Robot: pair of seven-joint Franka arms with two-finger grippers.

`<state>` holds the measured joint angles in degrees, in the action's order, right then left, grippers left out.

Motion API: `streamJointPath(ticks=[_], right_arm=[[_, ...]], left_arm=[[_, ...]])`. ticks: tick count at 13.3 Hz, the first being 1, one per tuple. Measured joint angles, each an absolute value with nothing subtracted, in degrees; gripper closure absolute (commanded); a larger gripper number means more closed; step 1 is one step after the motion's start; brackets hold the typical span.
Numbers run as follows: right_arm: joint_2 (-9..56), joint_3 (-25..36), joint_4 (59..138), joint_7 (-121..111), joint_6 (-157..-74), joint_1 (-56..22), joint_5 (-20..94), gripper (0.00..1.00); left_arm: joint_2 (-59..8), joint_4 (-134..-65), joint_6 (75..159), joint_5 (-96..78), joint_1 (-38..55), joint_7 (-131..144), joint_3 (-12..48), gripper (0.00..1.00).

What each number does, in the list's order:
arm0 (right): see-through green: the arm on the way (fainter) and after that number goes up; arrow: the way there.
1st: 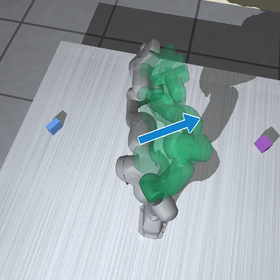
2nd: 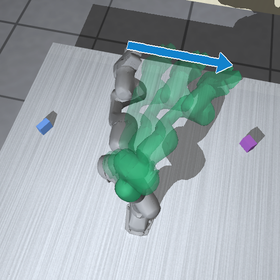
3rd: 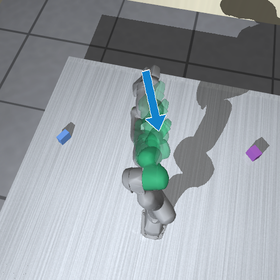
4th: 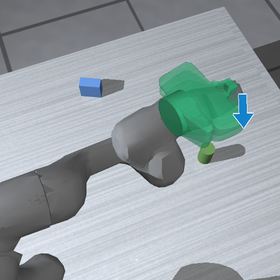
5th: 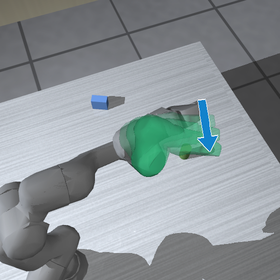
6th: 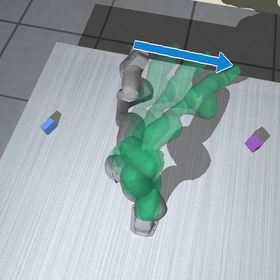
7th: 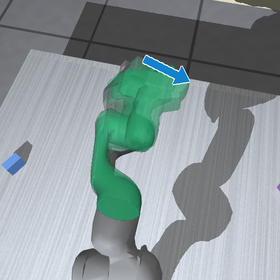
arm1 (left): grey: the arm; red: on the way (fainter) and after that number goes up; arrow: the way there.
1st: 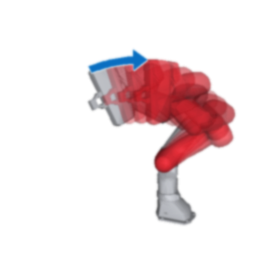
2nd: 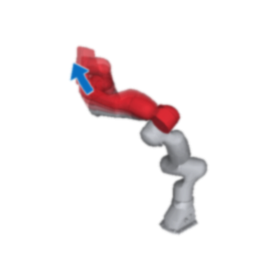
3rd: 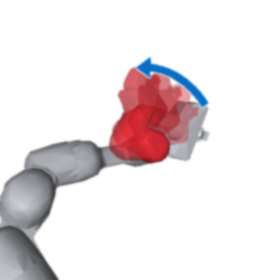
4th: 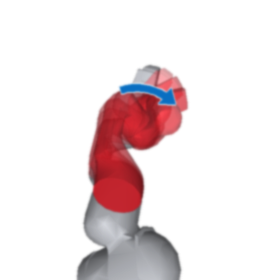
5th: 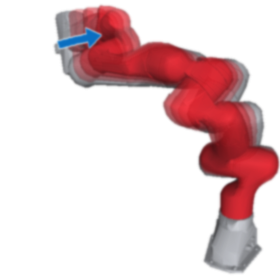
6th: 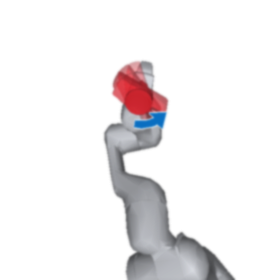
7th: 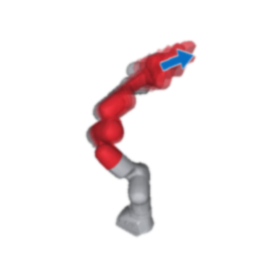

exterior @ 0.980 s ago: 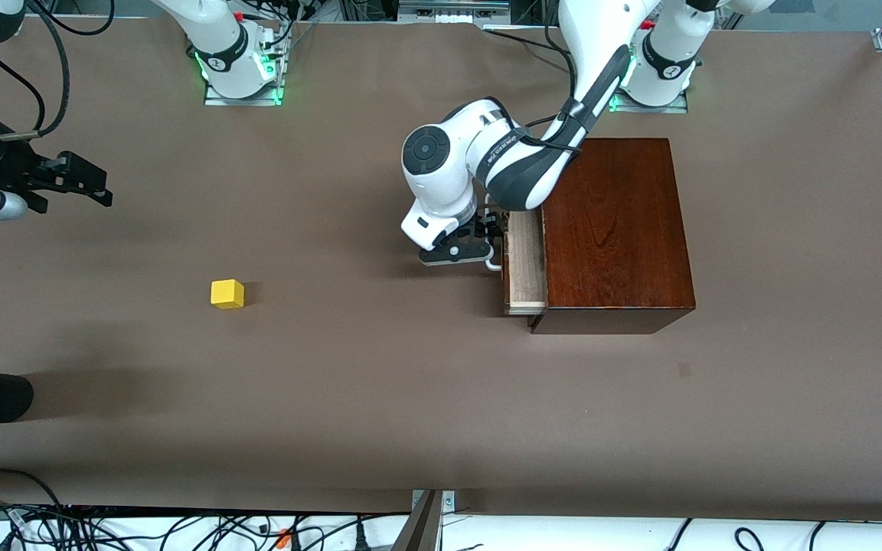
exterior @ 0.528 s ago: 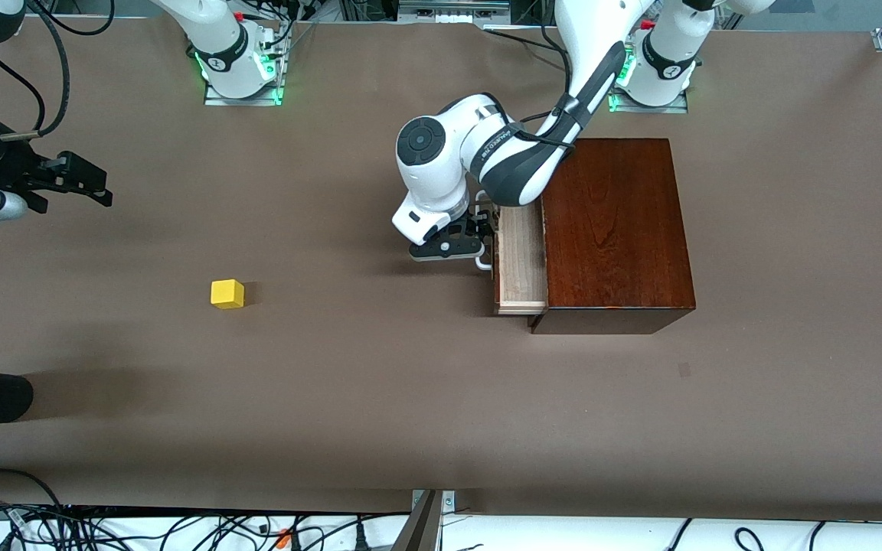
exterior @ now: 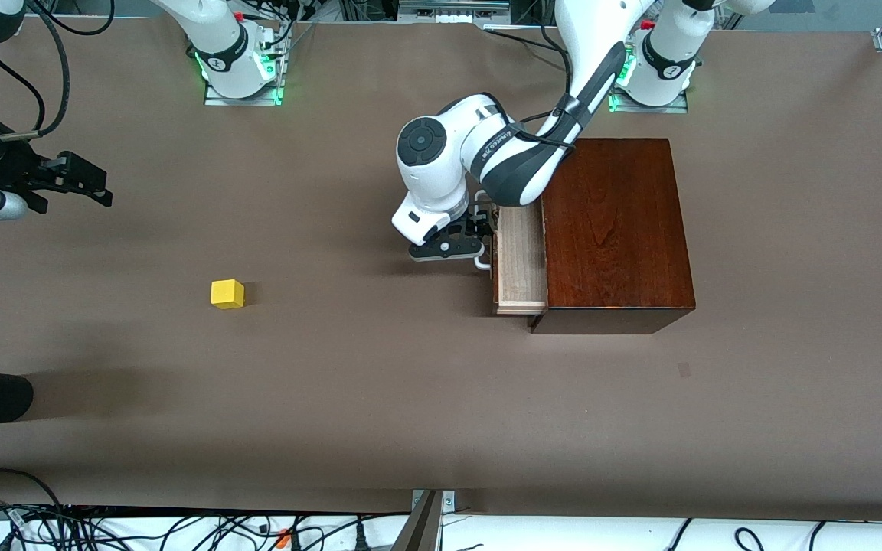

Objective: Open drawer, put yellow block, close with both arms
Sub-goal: 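Pull the drawer open by its handle with the left gripper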

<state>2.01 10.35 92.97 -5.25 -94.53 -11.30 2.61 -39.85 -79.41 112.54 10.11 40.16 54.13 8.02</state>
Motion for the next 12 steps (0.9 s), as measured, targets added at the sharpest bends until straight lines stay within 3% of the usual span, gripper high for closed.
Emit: streamJointPath(ticks=[12], right_arm=[[2.0, 10.4, 93.0, -5.2, -94.5, -11.3, 2.6, 0.00]], left_arm=[[-40.3, -77.2, 114.1, 8.1, 41.0, 54.1, 8.3, 0.00]])
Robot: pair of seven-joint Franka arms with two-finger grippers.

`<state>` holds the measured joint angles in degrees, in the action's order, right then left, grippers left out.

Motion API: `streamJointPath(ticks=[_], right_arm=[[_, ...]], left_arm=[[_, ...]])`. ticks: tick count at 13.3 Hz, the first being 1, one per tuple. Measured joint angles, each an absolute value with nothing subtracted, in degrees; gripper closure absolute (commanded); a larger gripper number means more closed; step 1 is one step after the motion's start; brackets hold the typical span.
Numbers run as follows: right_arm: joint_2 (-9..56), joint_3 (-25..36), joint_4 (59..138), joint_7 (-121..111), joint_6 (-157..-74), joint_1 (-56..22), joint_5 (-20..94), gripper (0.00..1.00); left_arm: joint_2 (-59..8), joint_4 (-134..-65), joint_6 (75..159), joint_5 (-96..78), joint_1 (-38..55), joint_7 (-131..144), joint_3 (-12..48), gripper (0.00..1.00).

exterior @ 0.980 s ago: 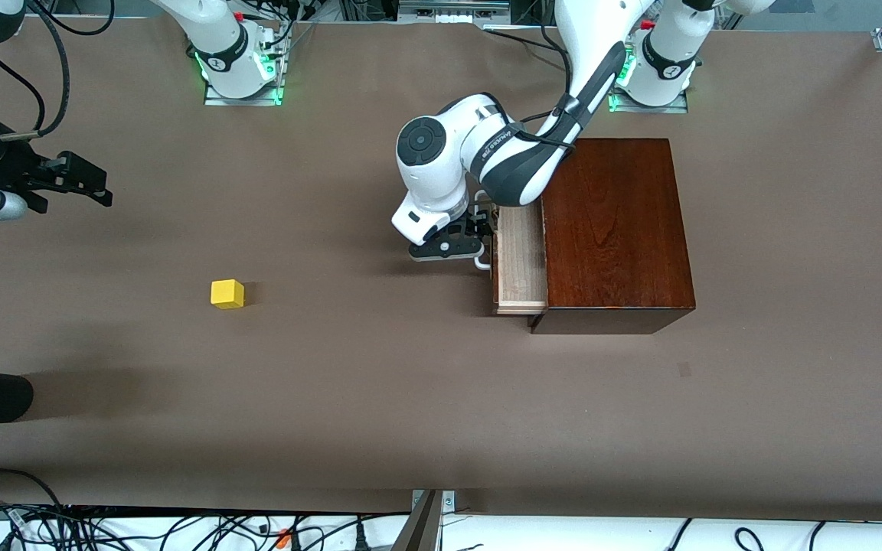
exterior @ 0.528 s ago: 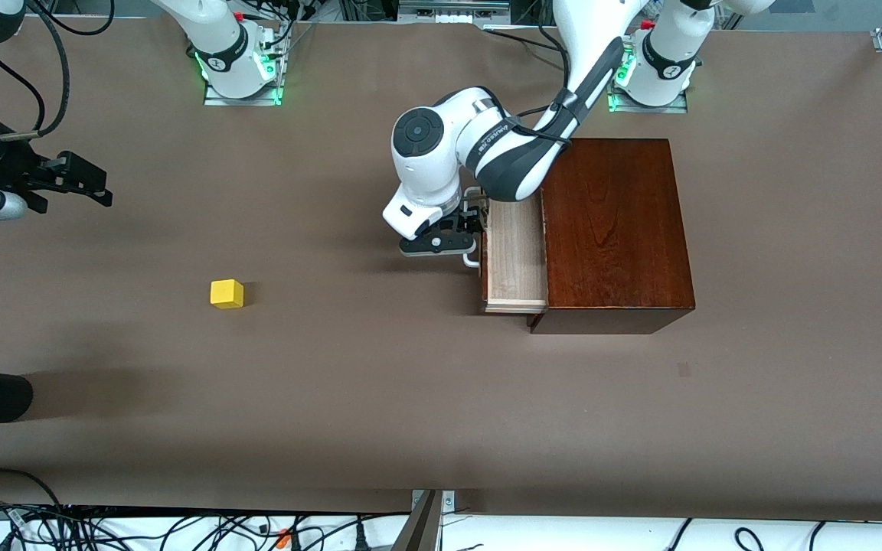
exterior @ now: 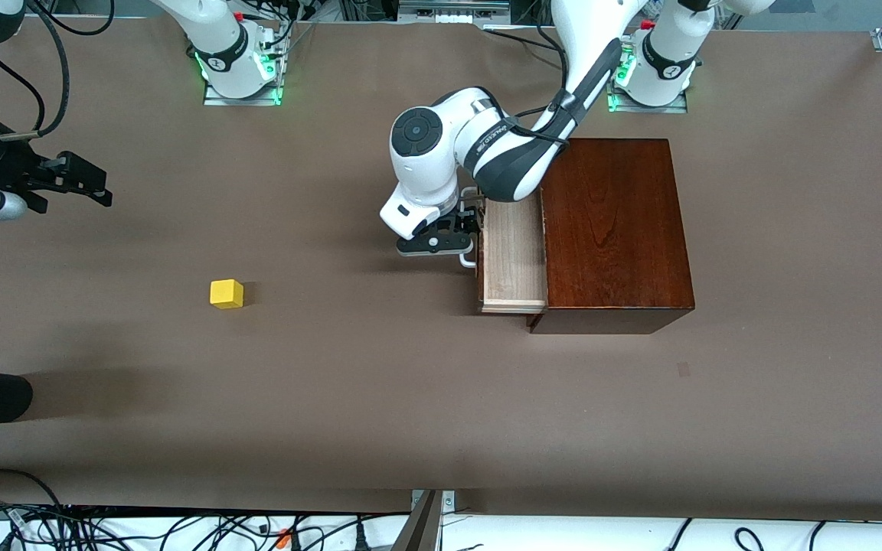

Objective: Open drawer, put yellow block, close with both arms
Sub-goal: 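Pull the drawer open by its handle with the left gripper, then release the handle and raise the left gripper while the right gripper reaches the cube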

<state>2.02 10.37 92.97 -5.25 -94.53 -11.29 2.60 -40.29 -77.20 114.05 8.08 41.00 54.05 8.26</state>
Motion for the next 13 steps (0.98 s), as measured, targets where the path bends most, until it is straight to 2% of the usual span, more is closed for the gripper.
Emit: streamJointPath(ticks=[5, 9, 13], right_arm=[[2.0, 10.4, 93.0, -5.2, -94.6, -11.3, 2.6, 0.00], [2.5, 10.4, 93.0, -5.2, -95.4, -11.3, 2.6, 0.00], [6.3, 10.4, 93.0, -5.3, -96.3, -11.3, 2.6, 0.00]], left_arm=[[-40.5, -77.1, 113.9, 8.2, 41.2, 53.7, 8.2, 0.00], [-41.4, -76.8, 110.5, 8.2, 41.6, 53.4, 9.5, 0.00], [-41.6, -74.0, 107.1, 8.2, 41.6, 53.4, 9.6, 0.00]])
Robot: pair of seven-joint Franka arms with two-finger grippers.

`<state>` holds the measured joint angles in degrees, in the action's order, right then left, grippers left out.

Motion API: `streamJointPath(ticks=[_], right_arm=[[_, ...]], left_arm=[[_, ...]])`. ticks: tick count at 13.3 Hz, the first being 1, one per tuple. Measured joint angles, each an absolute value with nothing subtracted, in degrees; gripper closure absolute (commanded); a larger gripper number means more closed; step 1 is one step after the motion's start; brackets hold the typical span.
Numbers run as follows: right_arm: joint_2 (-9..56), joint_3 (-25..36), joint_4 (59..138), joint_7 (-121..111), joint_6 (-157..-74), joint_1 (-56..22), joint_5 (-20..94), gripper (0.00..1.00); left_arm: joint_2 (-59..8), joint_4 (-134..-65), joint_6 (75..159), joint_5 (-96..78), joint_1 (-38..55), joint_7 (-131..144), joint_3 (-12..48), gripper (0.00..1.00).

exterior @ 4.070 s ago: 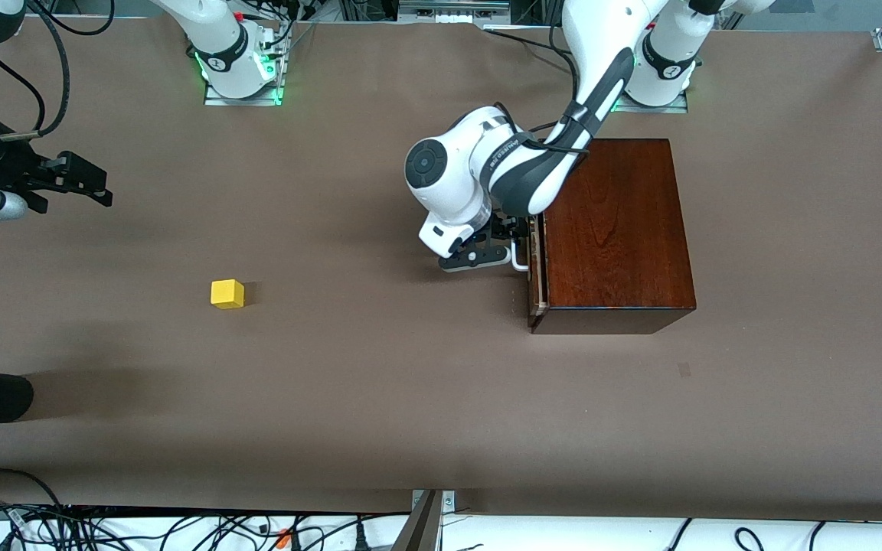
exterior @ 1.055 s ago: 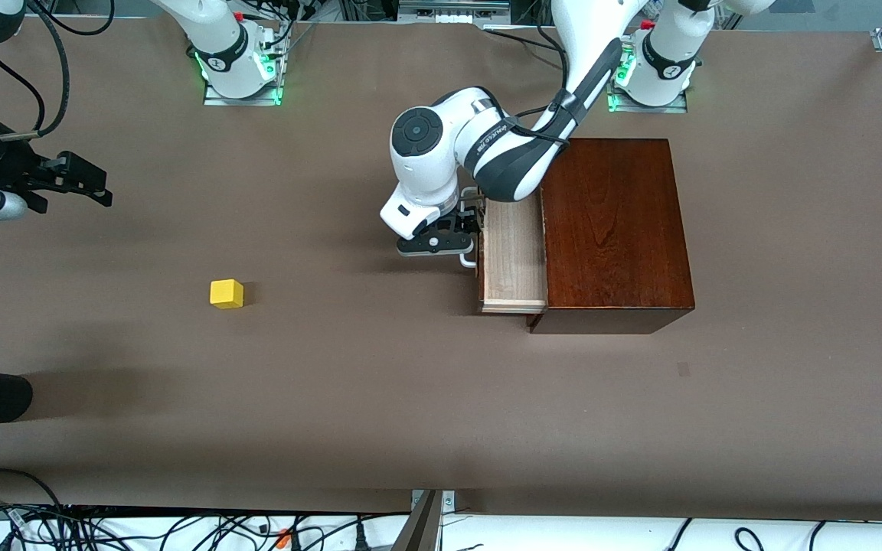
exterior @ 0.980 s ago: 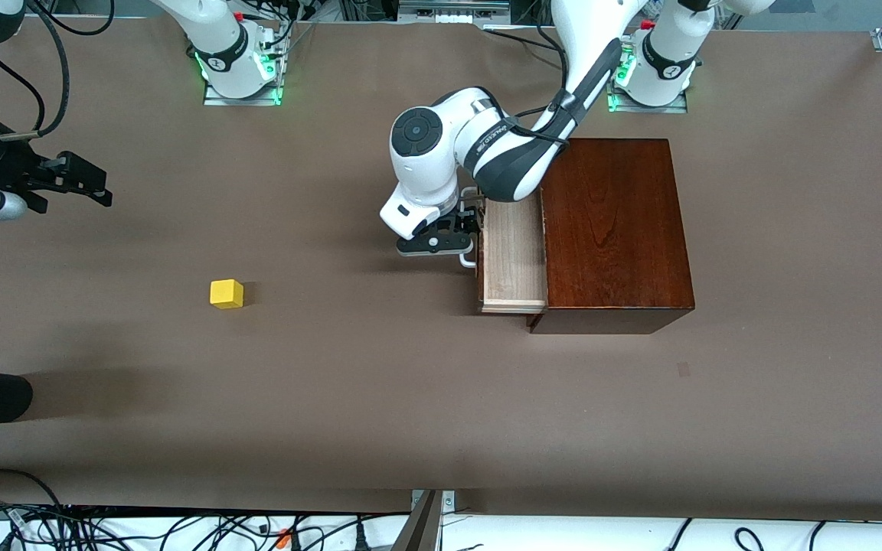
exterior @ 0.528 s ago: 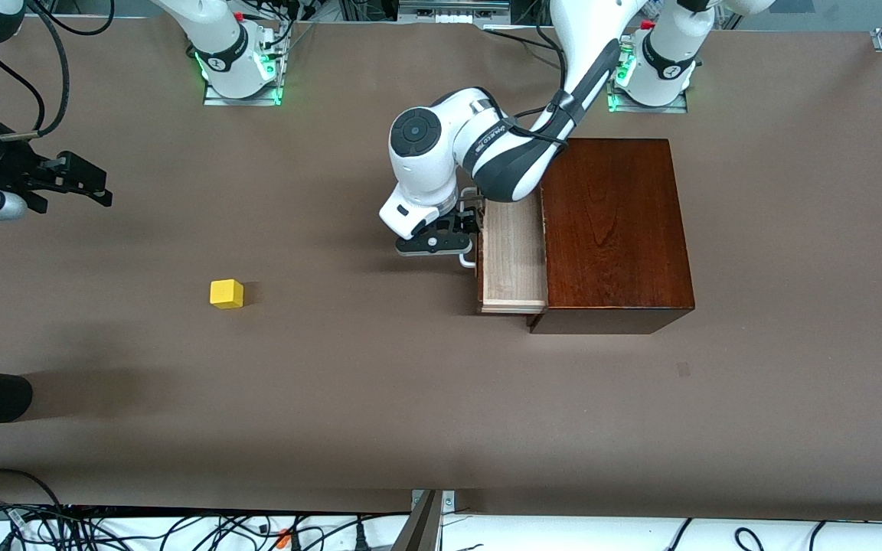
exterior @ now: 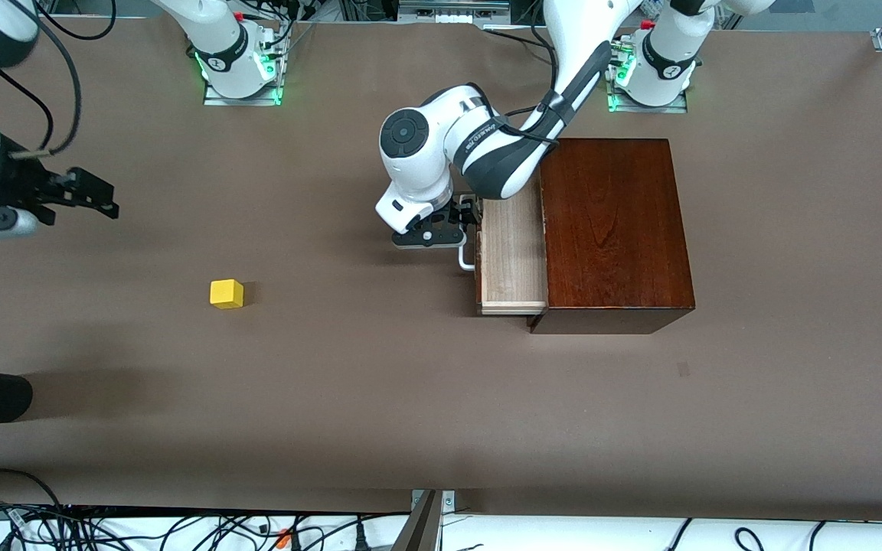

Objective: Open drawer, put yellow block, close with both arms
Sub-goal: 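Release the handle and raise the left gripper while the right gripper reaches the cube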

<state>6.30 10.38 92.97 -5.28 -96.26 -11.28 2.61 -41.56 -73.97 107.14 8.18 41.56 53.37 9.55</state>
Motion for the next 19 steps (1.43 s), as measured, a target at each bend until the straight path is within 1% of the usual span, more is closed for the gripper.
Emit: streamJointPath(ticks=[3, 5, 7, 9, 12, 14, 17, 18, 19], right_arm=[[13.0, 10.2, 93.0, -6.4, -97.6, -11.4, 2.6, 0.00], [18.0, 9.8, 93.6, -6.5, -102.7, -11.5, 2.6, 0.00], [21.6, 9.3, 96.8, -6.5, -110.5, -11.6, 2.9, 0.00], [22.8, 8.5, 103.3, -6.5, -120.5, -11.6, 4.5, 0.00], [23.6, 6.7, 113.3, -6.5, -134.7, -11.6, 5.2, 0.00], [25.2, 5.6, 116.0, -6.5, -140.1, -11.7, 5.2, 0.00], [27.1, 4.9, 116.4, -6.5, -142.4, -11.7, 5.2, 0.00], [27.4, 4.9, 116.4, -6.5, -142.5, -11.7, 5.2, 0.03], [27.6, 4.9, 116.4, -6.5, -142.5, -11.7, 5.2, 0.14]], left_arm=[[-41.1, -67.7, 99.9, 8.2, 41.5, 51.9, 9.7, 0.00], [-39.8, -64.6, 95.6, 8.2, 40.9, 47.6, 9.6, 0.00], [-37.0, -62.7, 91.3, 8.2, 37.5, 41.5, 9.4, 0.00], [-32.9, -62.2, 87.2, 8.2, 31.8, 32.8, 9.3, 0.00], [-27.9, -62.3, 83.9, 8.1, 22.8, 19.5, 9.3, 0.00], [-24.9, -64.4, 83.0, 6.8, 18.5, 12.9, 9.2, 0.00], [-18.2, -71.9, 83.2, 2.5, 10.1, 6.1, 9.0, 0.00], [-15.5, -75.1, 84.4, 1.9, 7.4, 2.7, 8.8, 0.00], [-13.0, -78.6, 86.4, 1.6, 5.7, 0.5, 8.2, 0.00]])
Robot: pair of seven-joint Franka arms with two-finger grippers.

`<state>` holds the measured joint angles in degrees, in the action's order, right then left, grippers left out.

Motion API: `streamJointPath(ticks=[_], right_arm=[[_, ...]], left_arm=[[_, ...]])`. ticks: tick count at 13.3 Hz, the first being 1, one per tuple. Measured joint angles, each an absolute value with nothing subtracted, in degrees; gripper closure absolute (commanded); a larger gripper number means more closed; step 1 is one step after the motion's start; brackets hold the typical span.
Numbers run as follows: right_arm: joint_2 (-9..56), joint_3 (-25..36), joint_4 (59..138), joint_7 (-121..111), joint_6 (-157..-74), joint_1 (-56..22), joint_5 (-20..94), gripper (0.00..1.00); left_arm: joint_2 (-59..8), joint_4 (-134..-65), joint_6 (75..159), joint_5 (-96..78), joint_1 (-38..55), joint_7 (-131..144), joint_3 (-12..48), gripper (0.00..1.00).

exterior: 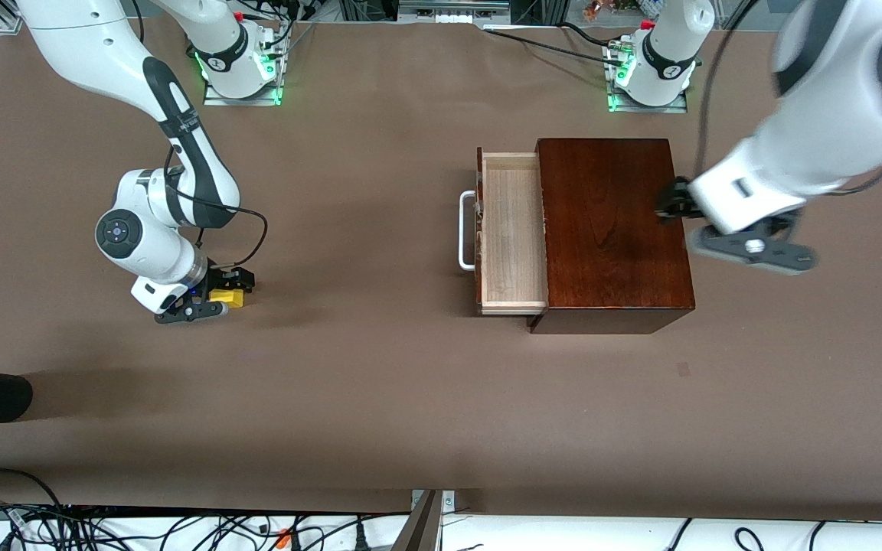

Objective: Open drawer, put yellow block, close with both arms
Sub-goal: 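Grasp the yellow cube with the right gripper, then carry the yellow cube with the right gripper over the open drawer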

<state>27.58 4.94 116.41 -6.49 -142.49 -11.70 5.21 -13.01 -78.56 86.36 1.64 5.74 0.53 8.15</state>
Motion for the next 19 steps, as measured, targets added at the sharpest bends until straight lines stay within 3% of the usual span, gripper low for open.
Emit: streamJointPath(ticks=[4, 6, 10, 14, 17, 19], right_arm=[[28.0, 5.2, 116.4, -8.5, -142.5, -11.0, 5.2, 0.78], [28.0, 5.2, 116.4, -9.3, -142.6, -10.6, 5.2, 0.92], [27.7, 4.8, 114.2, -10.1, -141.3, -10.6, 5.2, 0.92], [24.3, 0.1, 101.1, -10.3, -122.6, -10.8, 5.2, 0.91], [22.9, -6.7, 90.0, -10.3, -108.1, -11.3, 5.2, 0.91], [22.8, -10.4, 84.3, -10.3, -104.2, -14.7, 4.2, 0.91]], left_arm=[[-4.7, -90.6, 90.6, 1.2, 5.3, 2.6, 6.6, 0.00], [-3.1, -91.8, 91.1, 1.2, 5.3, 3.6, 6.6, 0.00], [-2.7, -91.4, 90.6, 1.5, 4.5, 2.0, 5.9, 0.00], [-2.7, -91.4, 89.9, 2.2, 1.4, 2.6, 5.7, 0.00], [-2.7, -91.4, 89.4, 2.2, 0.4, 2.6, 5.6, 0.00], [-2.7, -91.4, 88.4, 2.2, 0.4, 2.6, 5.7, 0.00]])
